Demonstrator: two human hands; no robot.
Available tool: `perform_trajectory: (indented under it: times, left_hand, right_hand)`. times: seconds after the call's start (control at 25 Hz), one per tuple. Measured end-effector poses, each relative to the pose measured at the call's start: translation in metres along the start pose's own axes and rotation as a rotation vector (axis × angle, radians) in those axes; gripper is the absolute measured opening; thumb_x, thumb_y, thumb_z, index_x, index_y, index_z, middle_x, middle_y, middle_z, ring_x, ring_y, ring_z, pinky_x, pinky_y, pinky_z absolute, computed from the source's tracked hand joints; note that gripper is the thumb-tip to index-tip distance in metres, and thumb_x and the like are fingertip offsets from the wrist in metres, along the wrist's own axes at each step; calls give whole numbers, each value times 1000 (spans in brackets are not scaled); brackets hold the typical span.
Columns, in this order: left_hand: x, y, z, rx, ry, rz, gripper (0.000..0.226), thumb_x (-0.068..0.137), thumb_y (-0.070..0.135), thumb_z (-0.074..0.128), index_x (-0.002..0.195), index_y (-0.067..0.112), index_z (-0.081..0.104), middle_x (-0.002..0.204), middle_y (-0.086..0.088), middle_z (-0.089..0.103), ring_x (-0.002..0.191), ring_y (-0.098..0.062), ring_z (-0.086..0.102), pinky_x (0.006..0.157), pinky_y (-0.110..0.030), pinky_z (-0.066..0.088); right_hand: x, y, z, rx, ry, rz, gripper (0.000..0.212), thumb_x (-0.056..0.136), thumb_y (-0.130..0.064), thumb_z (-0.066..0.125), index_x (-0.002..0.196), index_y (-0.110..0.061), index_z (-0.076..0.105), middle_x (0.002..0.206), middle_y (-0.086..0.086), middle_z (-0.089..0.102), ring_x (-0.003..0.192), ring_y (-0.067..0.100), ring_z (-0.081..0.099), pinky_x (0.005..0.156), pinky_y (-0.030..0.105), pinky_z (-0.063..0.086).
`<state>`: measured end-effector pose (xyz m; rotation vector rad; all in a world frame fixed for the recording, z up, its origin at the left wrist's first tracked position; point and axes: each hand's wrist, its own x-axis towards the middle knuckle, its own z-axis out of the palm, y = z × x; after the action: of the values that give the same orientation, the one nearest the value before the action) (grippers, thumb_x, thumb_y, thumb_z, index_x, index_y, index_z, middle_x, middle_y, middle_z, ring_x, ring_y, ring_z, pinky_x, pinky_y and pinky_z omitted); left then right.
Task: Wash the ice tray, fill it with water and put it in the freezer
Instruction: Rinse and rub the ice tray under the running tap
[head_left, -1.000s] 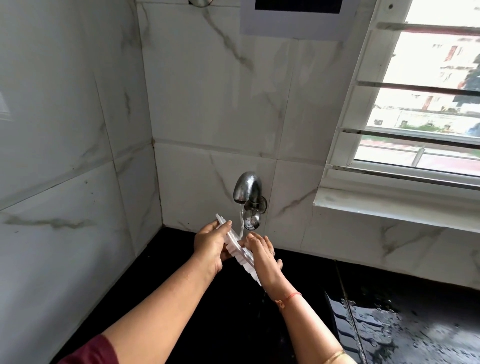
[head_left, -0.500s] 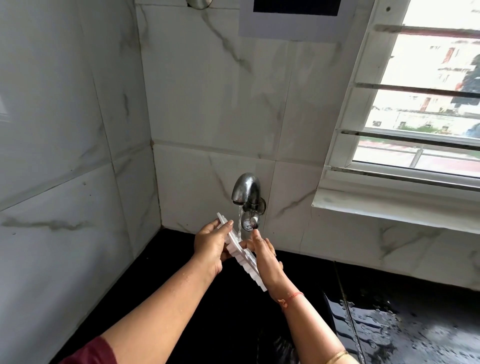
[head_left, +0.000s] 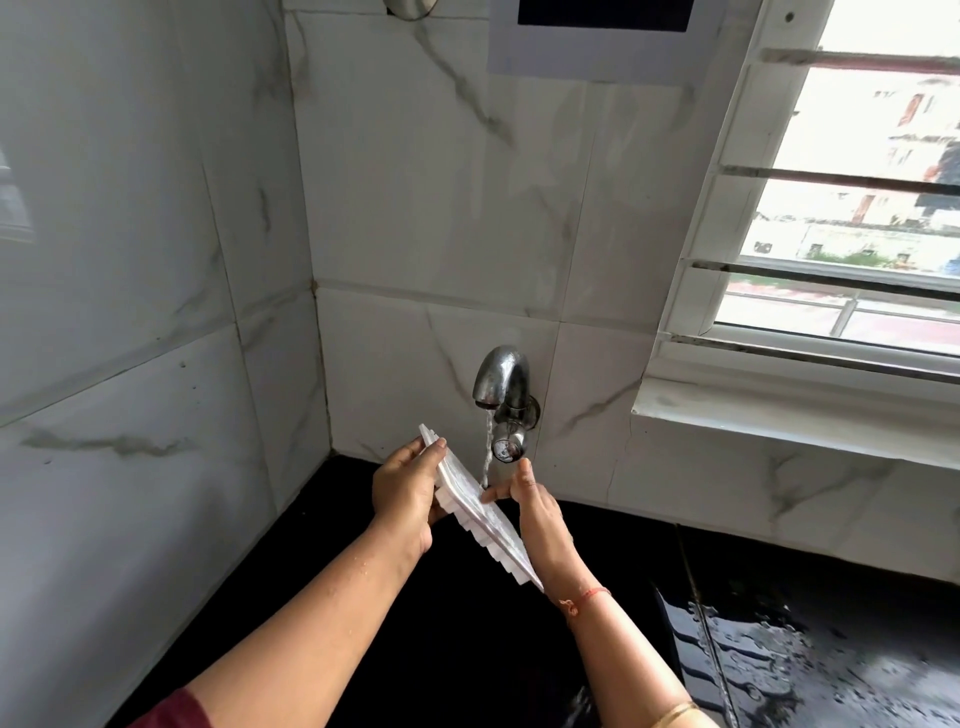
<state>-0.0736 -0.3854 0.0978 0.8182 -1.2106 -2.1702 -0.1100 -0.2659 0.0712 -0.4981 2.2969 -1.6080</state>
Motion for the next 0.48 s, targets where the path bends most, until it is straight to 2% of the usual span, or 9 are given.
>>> perform_trajectory:
  times: [0.12,0.28,0.4,0.48]
  left_hand:
    - [-6,5,1,-17,-21,15,17,84,13,63,102,14,64,75,-6,62,71,-24,58,61,-27,48]
    - [-9,7,0,-18,-22,25,18,86,12,61,103,16,63,74,-5,61,63,-19,57,47,-21,50]
    - [-11,5,-1,-29,-5,17,17,86,13,61,103,17,63,73,-3,61,62,-17,57,47,-20,48]
    - [-11,3,0,-27,-10,15,20,86,13,61,106,15,63,76,-4,62,67,-19,59,53,-23,48]
  right_hand:
    - [-5,-1,4,-93,-62,52,61,92,-60,11,90,-31,65,129,-16,45,142,12,13,112,57,-5]
    - [-6,-1,3,-113,-68,61,57,94,-57,12,90,-33,63,141,-15,39,144,10,3,110,57,-10]
    - [-8,0,2,-83,-89,59,56,94,-56,13,87,-31,63,142,-15,39,144,10,5,112,56,-10]
    - [-8,0,1,-98,-95,70,57,94,-56,11,88,-33,63,144,-14,37,144,9,3,112,56,-11]
